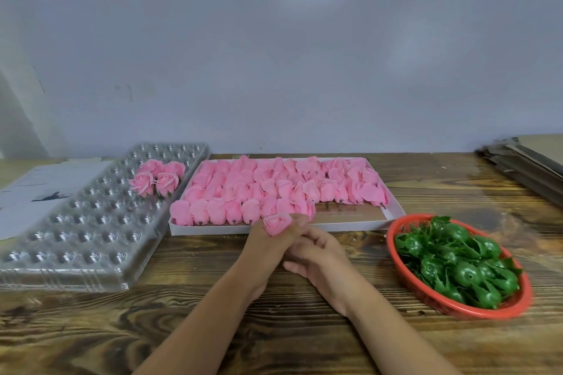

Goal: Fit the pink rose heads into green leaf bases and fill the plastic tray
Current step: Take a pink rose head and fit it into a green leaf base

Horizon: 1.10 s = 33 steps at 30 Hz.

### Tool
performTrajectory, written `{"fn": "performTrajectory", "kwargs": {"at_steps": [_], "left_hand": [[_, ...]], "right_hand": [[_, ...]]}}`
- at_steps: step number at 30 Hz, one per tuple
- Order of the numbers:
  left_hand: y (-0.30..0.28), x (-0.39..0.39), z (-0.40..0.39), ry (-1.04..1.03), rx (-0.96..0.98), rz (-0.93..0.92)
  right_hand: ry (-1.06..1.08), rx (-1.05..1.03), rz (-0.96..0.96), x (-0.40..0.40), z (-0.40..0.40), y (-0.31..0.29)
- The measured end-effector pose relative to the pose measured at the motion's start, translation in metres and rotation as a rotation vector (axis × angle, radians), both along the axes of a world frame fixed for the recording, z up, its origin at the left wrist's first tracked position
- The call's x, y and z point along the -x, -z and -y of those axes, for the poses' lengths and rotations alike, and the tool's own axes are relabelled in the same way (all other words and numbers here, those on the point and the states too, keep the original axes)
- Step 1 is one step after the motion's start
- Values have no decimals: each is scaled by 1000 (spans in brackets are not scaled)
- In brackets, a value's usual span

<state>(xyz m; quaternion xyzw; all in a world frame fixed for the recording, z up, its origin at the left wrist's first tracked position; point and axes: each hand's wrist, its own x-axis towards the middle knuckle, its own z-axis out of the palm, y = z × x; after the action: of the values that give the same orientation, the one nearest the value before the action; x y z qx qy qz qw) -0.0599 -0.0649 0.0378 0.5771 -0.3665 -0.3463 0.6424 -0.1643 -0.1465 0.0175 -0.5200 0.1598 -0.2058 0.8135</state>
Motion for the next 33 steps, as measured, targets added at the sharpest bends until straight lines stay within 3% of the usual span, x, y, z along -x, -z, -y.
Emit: {"fn": "performTrajectory", "kwargs": {"at_steps": [6, 10, 16, 22, 33], "left_hand": [[10, 9, 7, -146, 28, -89], [12, 9, 5, -148, 44, -110], [10, 5, -2, -86, -19, -67], [4, -1, -11, 124, -44, -53], [5, -1, -11, 128, 12, -40]], "right_hand": [[317, 496, -66, -9, -12, 5], [321, 632, -39, -6, -12, 8], [107, 521, -7, -1, -6, 6], [-26, 445, -39, 7, -1, 1], [-44, 422, -36, 7, -2, -2]]}}
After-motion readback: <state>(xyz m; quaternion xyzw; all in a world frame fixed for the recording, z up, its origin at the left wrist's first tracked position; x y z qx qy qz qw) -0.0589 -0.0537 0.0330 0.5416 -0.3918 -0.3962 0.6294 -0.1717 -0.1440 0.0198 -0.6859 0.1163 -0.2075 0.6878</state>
